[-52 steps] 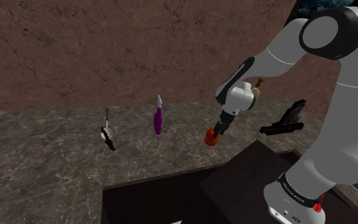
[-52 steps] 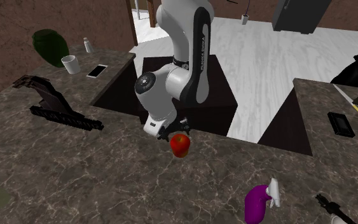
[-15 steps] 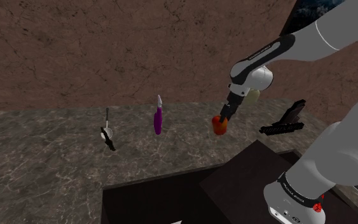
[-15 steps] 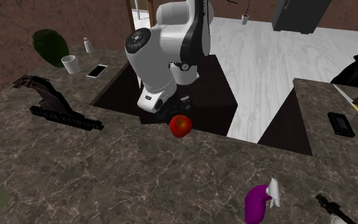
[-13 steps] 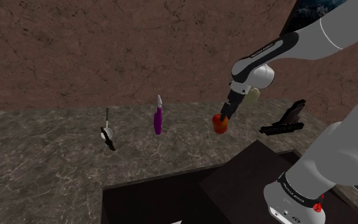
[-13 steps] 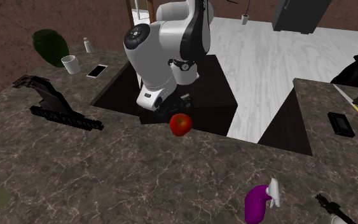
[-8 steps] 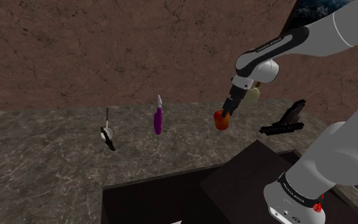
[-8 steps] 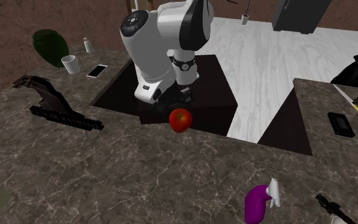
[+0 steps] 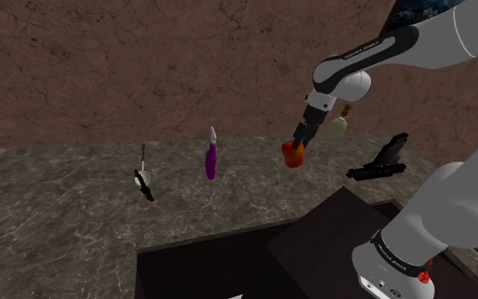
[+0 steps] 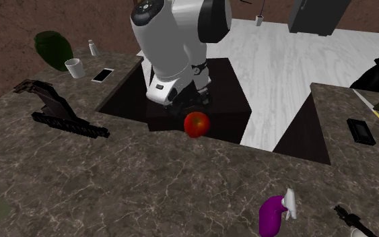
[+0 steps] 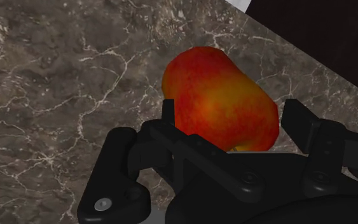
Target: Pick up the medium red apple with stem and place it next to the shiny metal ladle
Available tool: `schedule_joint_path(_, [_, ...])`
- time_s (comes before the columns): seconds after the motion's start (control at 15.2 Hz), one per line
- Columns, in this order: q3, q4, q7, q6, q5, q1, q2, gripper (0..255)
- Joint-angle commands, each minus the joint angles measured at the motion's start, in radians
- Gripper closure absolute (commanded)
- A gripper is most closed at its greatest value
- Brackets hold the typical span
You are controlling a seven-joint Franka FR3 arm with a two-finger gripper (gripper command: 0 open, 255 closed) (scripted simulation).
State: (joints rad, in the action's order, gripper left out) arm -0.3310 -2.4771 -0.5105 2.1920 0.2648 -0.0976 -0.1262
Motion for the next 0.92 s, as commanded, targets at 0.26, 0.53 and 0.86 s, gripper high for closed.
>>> schedule_joint_path(0.26, [0.068, 0.143, 0.087, 0.008, 0.079, -0.074, 0.134, 255])
schedule_joint_path(0.53, [0.106, 0.259, 0.145, -0.001, 0.112, -0.111, 0.228, 255])
schedule_joint_path(0.86, [0.145, 0.427, 0.22, -0.026, 0.137, -0.149, 0.354, 255])
